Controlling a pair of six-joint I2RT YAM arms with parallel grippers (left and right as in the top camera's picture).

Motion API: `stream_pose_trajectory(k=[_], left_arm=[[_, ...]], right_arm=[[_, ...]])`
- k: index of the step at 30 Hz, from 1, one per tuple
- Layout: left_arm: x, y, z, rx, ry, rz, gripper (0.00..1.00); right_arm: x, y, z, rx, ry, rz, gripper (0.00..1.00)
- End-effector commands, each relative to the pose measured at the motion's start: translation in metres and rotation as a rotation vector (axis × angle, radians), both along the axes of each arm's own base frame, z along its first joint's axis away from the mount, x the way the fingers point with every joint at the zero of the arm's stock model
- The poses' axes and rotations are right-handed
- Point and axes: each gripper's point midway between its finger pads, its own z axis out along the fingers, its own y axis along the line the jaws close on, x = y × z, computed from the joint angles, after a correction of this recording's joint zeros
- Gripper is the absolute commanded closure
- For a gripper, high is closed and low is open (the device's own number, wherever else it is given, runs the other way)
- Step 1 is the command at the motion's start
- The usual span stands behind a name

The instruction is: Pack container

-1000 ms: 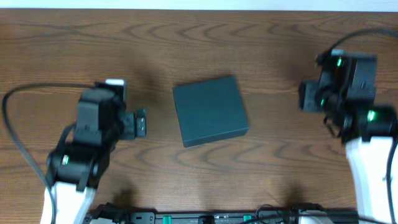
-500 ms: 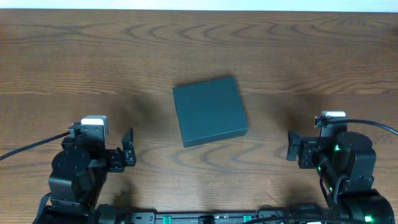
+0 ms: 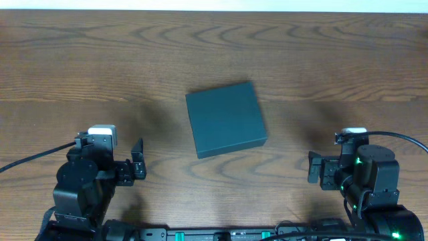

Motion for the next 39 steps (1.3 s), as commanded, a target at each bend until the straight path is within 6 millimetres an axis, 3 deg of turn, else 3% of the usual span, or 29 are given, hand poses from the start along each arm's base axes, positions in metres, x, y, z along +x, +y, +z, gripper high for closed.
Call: stream_pose_trajectory(k=[1,9,12,17,21,24,31,39], left_arm=[[0.000,0.002,-0.002,0.001,0.006,0.014,0.01],[0.000,0.002,-0.002,0.001,0.005,0.014,0.01],[0.000,0.002,-0.002,0.001,0.006,0.014,0.01],[0.000,0.002,-0.002,0.001,0.006,0.014,0.02],[0.000,0.002,-0.002,0.001,0.006,0.014,0.01],[0.000,0.002,-0.002,0.001,0.005,0.014,0.01],[0.000,0.002,-0.002,0.001,0.006,0.014,0.01],[0.000,0.002,-0.002,0.001,0.006,0.014,0.01]], right_arm=[[-0.002,0.001,-0.003,0.000,0.008,-0.003,0.01],[-0.004,0.002,-0.002,0.000,0.006,0.004,0.01],[-0.007,-0.005,0.007,-0.014,-0.050,-0.022,0.01],[-0.019,0.002,0.040,0.027,-0.291,0.020,0.01],[-0.027,0.001,0.048,0.012,-0.484,0.041,0.01],[-0.020,0.007,0.041,0.028,-0.594,0.067,0.01],[0.023,0.034,0.026,0.024,-0.751,0.206,0.01],[0.049,0.042,-0.041,0.032,-0.745,0.219,0.01]])
